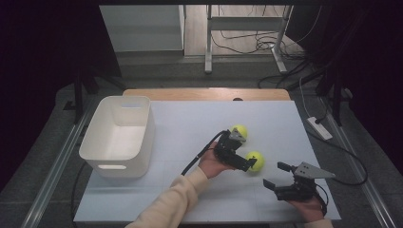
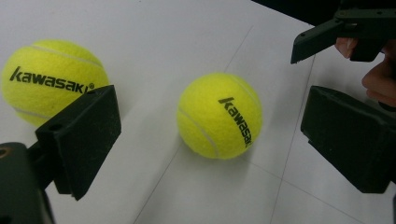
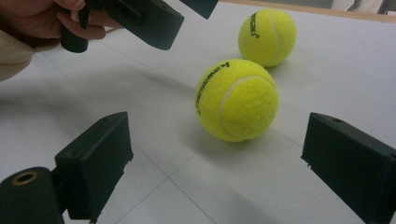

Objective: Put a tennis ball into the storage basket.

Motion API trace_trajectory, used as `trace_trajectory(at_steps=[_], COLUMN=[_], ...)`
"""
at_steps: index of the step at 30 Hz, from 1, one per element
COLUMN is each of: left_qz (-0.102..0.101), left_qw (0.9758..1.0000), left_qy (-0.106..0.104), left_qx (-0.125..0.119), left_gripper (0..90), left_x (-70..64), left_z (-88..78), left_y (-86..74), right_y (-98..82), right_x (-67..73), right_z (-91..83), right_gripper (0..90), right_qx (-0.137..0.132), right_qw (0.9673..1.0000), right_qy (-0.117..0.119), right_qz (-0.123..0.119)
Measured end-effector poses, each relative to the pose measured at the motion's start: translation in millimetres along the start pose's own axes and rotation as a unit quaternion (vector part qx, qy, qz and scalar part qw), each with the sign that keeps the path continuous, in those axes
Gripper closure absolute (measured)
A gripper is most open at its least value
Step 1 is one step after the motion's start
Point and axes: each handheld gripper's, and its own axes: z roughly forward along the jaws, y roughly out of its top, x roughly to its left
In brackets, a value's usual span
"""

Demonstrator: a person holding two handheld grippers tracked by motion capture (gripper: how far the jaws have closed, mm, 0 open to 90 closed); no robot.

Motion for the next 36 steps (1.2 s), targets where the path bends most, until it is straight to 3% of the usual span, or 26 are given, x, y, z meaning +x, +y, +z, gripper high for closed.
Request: trace_trajectory(at_steps=[23,36], left_qz=[0.006,-0.007], left_qw=[0.9995,0.9988], left_qy=[-0.011,-0.018], left_qx=[0.03,0.044], left_gripper=[5.8,6.2], left_x=[-3.5,1.4], left_z=[28.4,43.8], left_y=[2.3,3.2], right_y=[-0.4,-0.1], right_x=[0.3,1.0], right_z=[1.5,2.4], right_gripper=[7.3,7.1], right_qx=[0.009,0.01], right_qw=[1.0,0.9999], right_qy=[0.001,0.001], right_qz=[-0.004,-0.006])
